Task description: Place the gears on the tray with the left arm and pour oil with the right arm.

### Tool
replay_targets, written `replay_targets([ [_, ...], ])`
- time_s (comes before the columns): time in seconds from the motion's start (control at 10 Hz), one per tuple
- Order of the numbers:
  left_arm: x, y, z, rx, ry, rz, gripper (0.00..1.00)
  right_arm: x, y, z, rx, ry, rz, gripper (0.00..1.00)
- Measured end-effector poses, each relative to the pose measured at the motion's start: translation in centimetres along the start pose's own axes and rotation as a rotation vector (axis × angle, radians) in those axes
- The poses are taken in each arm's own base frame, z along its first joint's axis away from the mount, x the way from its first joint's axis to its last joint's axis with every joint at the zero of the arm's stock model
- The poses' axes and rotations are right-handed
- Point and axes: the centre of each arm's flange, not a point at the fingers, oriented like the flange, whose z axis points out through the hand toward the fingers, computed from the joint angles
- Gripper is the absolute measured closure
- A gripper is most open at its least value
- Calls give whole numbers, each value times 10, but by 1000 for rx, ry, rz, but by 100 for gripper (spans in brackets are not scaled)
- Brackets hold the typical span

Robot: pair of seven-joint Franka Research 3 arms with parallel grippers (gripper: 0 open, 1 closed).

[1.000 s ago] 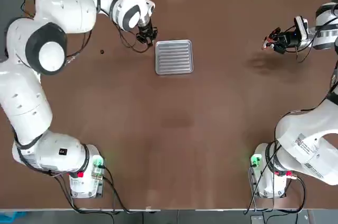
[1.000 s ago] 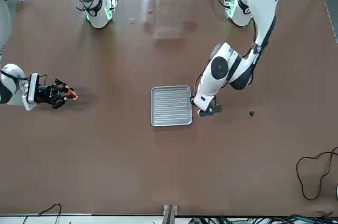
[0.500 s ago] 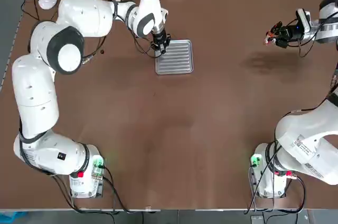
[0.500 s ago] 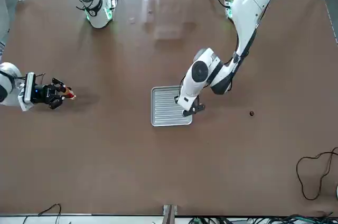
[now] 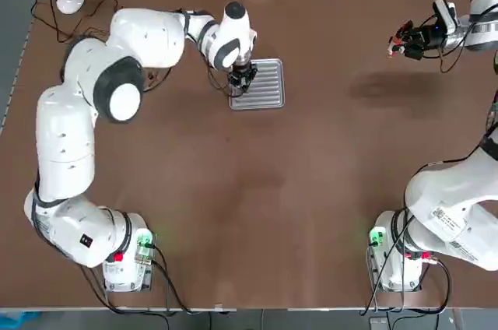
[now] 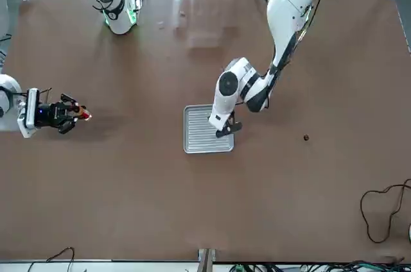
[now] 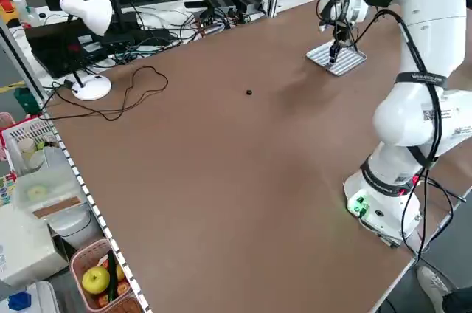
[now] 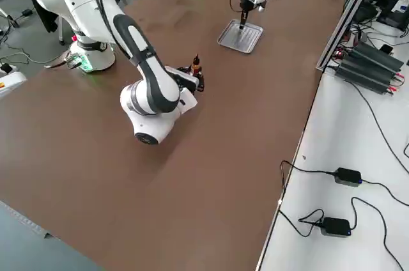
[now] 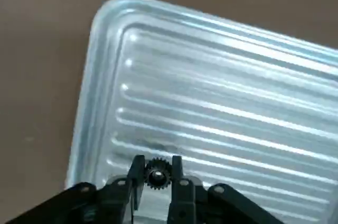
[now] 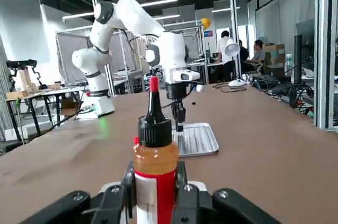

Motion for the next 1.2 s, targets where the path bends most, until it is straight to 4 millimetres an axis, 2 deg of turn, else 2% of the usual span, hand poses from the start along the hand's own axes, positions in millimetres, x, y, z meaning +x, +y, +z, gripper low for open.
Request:
replay_targets([
  [0.2, 6, 9, -4, -20, 10, -17, 75, 15, 4, 4, 4, -12, 19, 69],
  [0.4, 11, 12, 2, -24, 8, -26, 75, 27, 7, 10, 11, -21, 15, 69],
  [0.6, 11, 19, 2, -37, 11, -37, 75, 28, 9, 15, 19, -20, 16, 69],
  [0.8, 2, 29, 3, -42, 10, -37, 75, 30, 8, 15, 21, -21, 78, 69],
  [1.2, -3, 34, 2, -46, 11, -36, 18, 42, 8, 14, 22, -29, 105, 69],
])
